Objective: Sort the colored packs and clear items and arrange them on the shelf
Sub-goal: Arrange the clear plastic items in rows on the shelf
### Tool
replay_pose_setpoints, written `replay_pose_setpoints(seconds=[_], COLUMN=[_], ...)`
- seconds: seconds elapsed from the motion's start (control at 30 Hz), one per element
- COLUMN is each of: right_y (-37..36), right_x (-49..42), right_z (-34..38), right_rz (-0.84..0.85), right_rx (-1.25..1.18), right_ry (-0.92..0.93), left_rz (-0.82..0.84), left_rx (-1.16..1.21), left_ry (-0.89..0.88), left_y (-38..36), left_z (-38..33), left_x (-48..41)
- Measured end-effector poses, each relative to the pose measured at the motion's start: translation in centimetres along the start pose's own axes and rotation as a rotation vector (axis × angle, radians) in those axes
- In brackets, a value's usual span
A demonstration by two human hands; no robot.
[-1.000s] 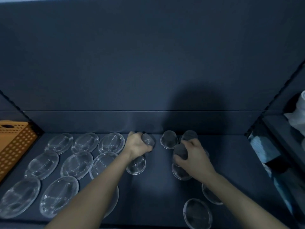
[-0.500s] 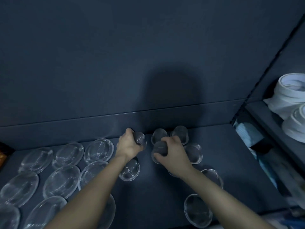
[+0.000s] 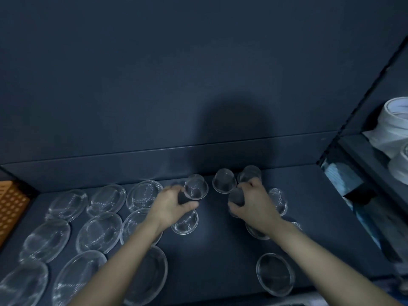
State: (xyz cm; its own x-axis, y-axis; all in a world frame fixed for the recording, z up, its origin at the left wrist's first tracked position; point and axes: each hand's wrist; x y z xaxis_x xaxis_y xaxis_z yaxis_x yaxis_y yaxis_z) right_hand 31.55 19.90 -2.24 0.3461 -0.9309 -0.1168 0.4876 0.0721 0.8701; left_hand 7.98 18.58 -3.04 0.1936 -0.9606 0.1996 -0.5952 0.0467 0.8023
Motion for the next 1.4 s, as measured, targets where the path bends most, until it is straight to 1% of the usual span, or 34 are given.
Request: replay_pose_setpoints(seconds=[0.1,0.17,0.27,0.37,0.47,0.77,1.0,1.07,1.17,1.23,1.27,1.37,1.4], right_y=[-0.4,-1.0,-1.7,-1.9,-1.9,-1.4,-0.4,0.2,1.4,2.1,2.2,1.7,1.5], right_x=[-0.1,0.0,0.2,0.5,0.5,0.5,-0.1,-0.4,-1.6,-2.6,-3.1,-4.0,-4.1], right_z=[1.2,1.7,1.8,1.5,1.4,0.1,-0.9,-1.2,-2.2,-3.2,-3.7,-4.8,-5.1], right_rz=[-0.035,-0.001,0.056,0.078,0.093,0.085,0.197,0.175,0.027,-0.027,-0.008,0.127,0.136], right_rx=[-0.099,-0.107,-0.093,-0.049,-0.021,0.004,0.025,0.025,0.051,0.104,0.130,0.157,0.145], right_ry=[0.018,0.030,0.020,0.026,0.031,-0.012,0.011,0.013,0.017,0.031,0.029,-0.011,-0.016], left_rz=[0.039,0.084,0.145,0.081,0.031,0.021,0.035,0.033,0.024,0.021,0.022,0.025,0.022], left_rx=[-0.004,-0.031,-0.140,-0.109,-0.053,-0.035,-0.025,-0.025,-0.023,-0.019,-0.017,-0.006,-0.003], left_ry=[0.005,0.002,-0.030,-0.044,-0.014,-0.039,-0.038,-0.043,-0.039,-0.035,-0.030,-0.013,-0.009], left_y=[-0.2,-0.4,-0.7,-1.0,-1.2,-2.5,-2.9,-3.0,-3.0,-2.9,-2.9,-3.0,-3.0], left_z=[0.3,0.5,0.2,-0.3,-1.1,-1.3,-1.1,-1.1,-1.1,-1.1,-1.0,-1.0,-1.0], left_x=[1.4,1.8,2.1,2.0,1.7,1.2,1.1,1.1,1.2,1.3,1.4,1.6,1.7])
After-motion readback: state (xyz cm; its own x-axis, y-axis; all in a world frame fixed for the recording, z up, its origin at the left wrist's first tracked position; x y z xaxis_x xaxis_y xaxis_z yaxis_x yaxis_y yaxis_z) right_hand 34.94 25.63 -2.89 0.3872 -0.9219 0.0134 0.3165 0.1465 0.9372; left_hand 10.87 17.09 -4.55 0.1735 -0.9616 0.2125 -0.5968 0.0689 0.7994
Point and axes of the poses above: each hand's wrist, its own x-axis away from the middle knuckle, its own y-axis out of the back of the hand, z = x × y, and after that the axes turned 10 degrees about y, right-handed
